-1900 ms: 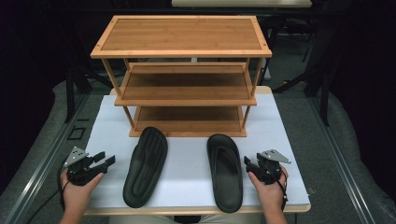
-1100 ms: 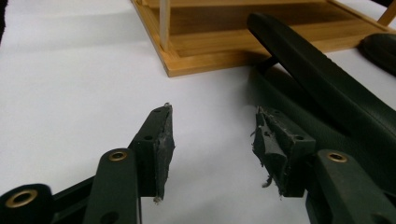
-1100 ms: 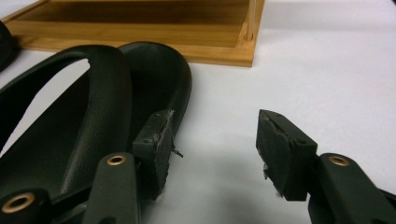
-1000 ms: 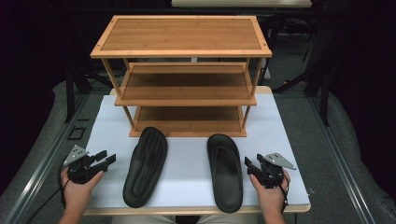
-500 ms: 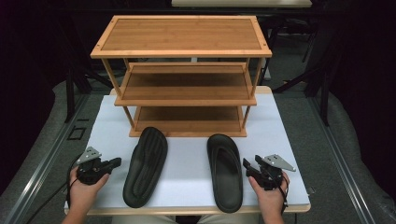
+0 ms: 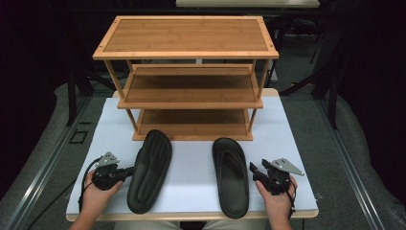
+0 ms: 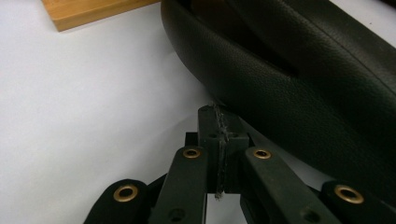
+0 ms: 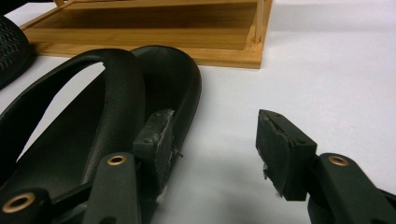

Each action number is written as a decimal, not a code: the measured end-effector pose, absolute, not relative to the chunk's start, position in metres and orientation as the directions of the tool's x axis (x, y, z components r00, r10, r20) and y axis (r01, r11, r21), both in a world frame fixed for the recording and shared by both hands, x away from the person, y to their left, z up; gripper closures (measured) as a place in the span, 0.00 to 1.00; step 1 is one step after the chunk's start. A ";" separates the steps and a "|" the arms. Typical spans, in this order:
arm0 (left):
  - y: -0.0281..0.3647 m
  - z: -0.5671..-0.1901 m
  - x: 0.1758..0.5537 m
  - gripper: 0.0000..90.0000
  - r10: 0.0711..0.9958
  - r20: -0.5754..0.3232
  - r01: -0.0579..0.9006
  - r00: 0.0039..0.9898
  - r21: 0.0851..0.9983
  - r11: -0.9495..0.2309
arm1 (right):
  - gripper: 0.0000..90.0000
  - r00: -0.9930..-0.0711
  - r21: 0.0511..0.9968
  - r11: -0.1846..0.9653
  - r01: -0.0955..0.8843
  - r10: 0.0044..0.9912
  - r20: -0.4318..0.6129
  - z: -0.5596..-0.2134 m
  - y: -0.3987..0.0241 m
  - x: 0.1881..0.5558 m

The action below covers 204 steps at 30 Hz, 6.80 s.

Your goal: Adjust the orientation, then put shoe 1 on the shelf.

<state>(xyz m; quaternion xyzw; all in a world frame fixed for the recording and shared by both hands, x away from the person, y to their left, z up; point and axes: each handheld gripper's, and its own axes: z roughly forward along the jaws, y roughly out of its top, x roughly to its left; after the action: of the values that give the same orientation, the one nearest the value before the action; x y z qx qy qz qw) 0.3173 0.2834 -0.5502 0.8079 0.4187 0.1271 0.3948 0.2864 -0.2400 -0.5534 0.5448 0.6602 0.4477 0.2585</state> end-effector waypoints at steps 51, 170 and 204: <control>0.203 -0.526 0.317 0.58 0.672 -0.258 0.510 0.694 0.835 -0.206 | 0.51 -0.245 0.869 -0.040 0.494 0.952 0.183 -0.554 -0.248 0.286; 0.245 -0.387 0.342 0.78 0.768 -0.243 0.270 0.593 0.958 0.095 | 0.51 -0.243 0.866 -0.082 0.493 0.943 0.227 -0.557 -0.250 0.285; 0.169 -0.380 0.466 0.78 0.858 -0.221 0.347 0.464 0.936 0.053 | 0.51 -0.259 0.867 -0.095 0.490 0.933 0.248 -0.558 -0.250 0.287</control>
<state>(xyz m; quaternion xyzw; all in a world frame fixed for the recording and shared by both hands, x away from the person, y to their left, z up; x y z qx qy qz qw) 0.4661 0.1693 -0.3802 0.6490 0.4642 0.2289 0.5576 0.2865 -0.2505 -0.5579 0.5630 0.6319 0.4799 0.2310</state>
